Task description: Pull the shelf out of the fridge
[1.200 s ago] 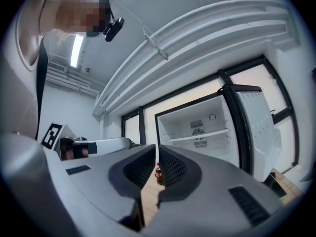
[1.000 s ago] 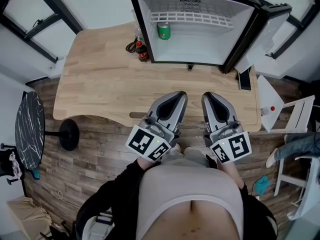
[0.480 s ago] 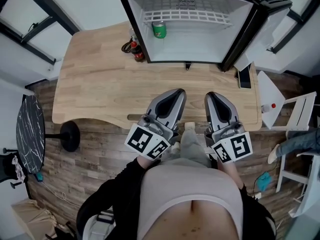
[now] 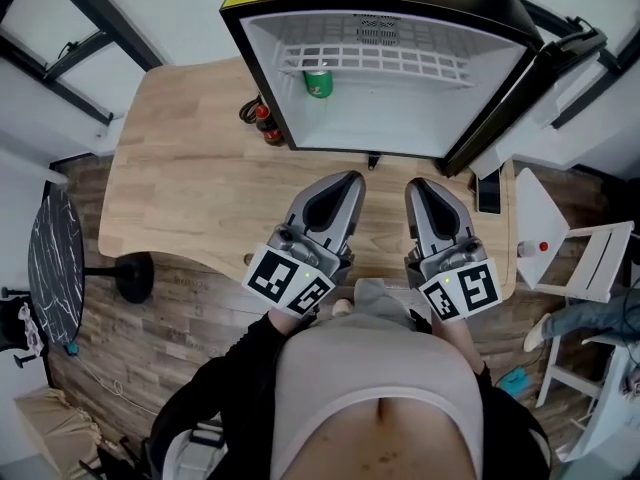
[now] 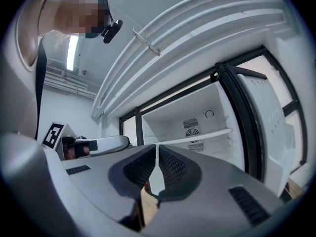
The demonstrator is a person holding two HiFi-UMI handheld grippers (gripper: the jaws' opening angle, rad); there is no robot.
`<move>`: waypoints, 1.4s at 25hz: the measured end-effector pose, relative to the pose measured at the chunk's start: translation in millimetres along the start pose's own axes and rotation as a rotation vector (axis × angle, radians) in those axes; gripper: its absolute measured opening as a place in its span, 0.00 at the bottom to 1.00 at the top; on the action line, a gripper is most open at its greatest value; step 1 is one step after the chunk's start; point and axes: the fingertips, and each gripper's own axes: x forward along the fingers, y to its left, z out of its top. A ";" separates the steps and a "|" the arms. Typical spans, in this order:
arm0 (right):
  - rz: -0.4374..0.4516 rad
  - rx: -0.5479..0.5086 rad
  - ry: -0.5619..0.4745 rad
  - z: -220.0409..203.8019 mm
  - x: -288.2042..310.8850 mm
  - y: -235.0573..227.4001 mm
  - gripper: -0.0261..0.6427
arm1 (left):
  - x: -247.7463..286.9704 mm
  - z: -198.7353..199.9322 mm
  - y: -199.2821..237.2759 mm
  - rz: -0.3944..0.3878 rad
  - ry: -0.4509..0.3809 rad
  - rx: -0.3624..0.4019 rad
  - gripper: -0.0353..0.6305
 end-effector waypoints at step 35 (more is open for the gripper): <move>0.037 0.007 0.083 -14.9 100.9 -86.3 0.10 | 107.0 -16.2 84.5 0.091 0.058 -0.002 0.07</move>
